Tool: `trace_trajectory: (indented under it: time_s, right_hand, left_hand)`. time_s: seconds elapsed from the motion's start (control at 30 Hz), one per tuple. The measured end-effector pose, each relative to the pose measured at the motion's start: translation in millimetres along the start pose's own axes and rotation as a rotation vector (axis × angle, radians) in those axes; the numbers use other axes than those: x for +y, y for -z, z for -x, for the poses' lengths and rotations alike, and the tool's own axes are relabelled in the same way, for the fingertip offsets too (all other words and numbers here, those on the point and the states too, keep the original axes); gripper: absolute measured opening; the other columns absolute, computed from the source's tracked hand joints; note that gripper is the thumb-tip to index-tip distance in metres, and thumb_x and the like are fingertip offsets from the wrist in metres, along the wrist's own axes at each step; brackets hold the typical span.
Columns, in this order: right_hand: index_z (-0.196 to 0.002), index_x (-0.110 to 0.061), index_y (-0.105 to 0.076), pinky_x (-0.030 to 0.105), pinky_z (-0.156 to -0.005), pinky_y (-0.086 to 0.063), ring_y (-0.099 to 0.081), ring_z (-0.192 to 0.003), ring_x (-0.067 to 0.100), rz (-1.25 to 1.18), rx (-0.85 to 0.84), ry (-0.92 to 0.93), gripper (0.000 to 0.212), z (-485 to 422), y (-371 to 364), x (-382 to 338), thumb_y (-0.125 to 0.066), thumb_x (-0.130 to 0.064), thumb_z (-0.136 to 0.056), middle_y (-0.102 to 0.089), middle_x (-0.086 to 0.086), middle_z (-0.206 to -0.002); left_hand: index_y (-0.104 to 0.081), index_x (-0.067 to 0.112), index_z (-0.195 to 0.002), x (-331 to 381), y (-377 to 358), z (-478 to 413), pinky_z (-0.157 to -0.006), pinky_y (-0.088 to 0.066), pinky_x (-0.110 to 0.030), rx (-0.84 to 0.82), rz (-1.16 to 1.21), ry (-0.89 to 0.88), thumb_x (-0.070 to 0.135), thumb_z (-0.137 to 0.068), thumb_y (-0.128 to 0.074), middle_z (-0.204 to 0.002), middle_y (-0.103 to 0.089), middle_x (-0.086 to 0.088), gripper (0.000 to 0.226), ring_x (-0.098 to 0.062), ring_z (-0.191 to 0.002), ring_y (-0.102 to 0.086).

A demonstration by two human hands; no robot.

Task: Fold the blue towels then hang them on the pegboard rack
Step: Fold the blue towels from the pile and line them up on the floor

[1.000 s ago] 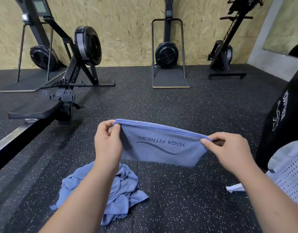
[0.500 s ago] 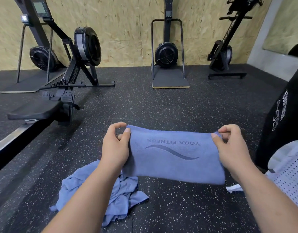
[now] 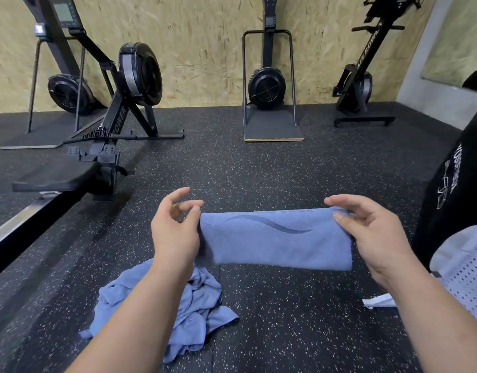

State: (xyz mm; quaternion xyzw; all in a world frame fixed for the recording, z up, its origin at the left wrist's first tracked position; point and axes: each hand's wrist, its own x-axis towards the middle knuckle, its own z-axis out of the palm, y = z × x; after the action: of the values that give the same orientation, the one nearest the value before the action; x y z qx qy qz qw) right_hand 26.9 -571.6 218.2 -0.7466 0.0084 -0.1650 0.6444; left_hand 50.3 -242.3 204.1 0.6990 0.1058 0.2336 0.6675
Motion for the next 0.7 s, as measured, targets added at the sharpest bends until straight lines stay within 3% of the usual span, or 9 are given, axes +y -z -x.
trace_trajectory:
  time_s: [0.13,0.23,0.33,0.43,0.5,0.6,0.7]
  right_hand:
    - [-0.101,-0.02,-0.079,0.036,-0.1,-0.054,-0.073,-0.105,0.013,0.119,-0.034,-0.019,0.032,-2,0,5,-0.063,0.008,-0.098,-0.081,-0.005,-0.101]
    - [-0.104,-0.021,-0.079,0.036,-0.103,-0.054,-0.073,-0.107,0.011,0.134,-0.123,-0.069,0.028,-3,5,9,-0.072,0.004,-0.094,-0.08,-0.006,-0.106]
    - [-0.109,-0.027,-0.077,0.041,-0.097,-0.06,-0.075,-0.103,0.017,0.155,-0.209,-0.092,0.046,-1,12,8,-0.082,0.009,-0.082,-0.079,-0.006,-0.111]
    - [-0.11,-0.038,-0.076,0.054,-0.088,-0.062,-0.075,-0.091,0.024,0.369,-0.22,-0.061,0.058,-3,16,15,-0.082,0.009,-0.078,-0.077,-0.011,-0.11]
    - [-0.111,-0.046,-0.073,0.047,-0.088,-0.061,-0.074,-0.092,0.015,0.551,-0.221,0.007,0.058,-5,18,20,-0.083,0.001,-0.078,-0.075,-0.021,-0.111]
    - [-0.116,-0.049,-0.066,0.025,-0.087,-0.052,-0.066,-0.101,-0.006,0.665,-0.197,0.081,0.053,-4,21,20,-0.081,-0.007,-0.087,-0.073,-0.031,-0.107]
    - [-0.121,-0.049,-0.061,0.031,-0.084,-0.048,-0.061,-0.104,0.002,0.745,-0.182,0.099,0.041,-2,21,19,-0.073,-0.019,-0.096,-0.072,-0.027,-0.103]
  left_hand:
    - [-0.066,0.032,-0.127,1,1,2,-0.1,-0.053,-0.039,-0.08,0.0,0.068,0.011,-0.102,-0.067,-0.1,-0.082,0.011,0.032,-0.01,-0.106,-0.073]
    - [-0.07,0.027,-0.122,4,2,2,-0.087,-0.055,-0.026,-0.143,0.017,0.089,0.008,-0.1,-0.07,-0.099,-0.082,0.008,0.028,-0.016,-0.105,-0.075]
    - [-0.075,0.028,-0.119,2,5,-1,-0.091,-0.056,-0.029,-0.254,-0.016,0.049,0.011,-0.09,-0.083,-0.107,-0.081,0.009,0.034,-0.016,-0.106,-0.075]
    - [-0.076,0.033,-0.121,-3,9,-5,-0.092,-0.054,-0.026,-0.388,-0.18,-0.033,0.012,-0.082,-0.09,-0.114,-0.078,0.014,0.047,-0.01,-0.101,-0.072]
    - [-0.075,0.039,-0.121,-7,10,-6,-0.081,-0.046,-0.015,-0.419,-0.418,-0.159,0.013,-0.08,-0.089,-0.113,-0.073,0.021,0.05,-0.001,-0.088,-0.063]
    - [-0.074,0.042,-0.116,-10,10,-5,-0.082,-0.04,-0.013,-0.411,-0.626,-0.277,0.015,-0.084,-0.084,-0.112,-0.064,0.025,0.043,0.007,-0.096,-0.058]
    - [-0.074,0.044,-0.102,-10,11,-5,-0.081,-0.043,-0.022,-0.422,-0.651,-0.254,0.02,-0.09,-0.08,-0.104,-0.067,0.02,0.027,0.003,-0.094,-0.061]
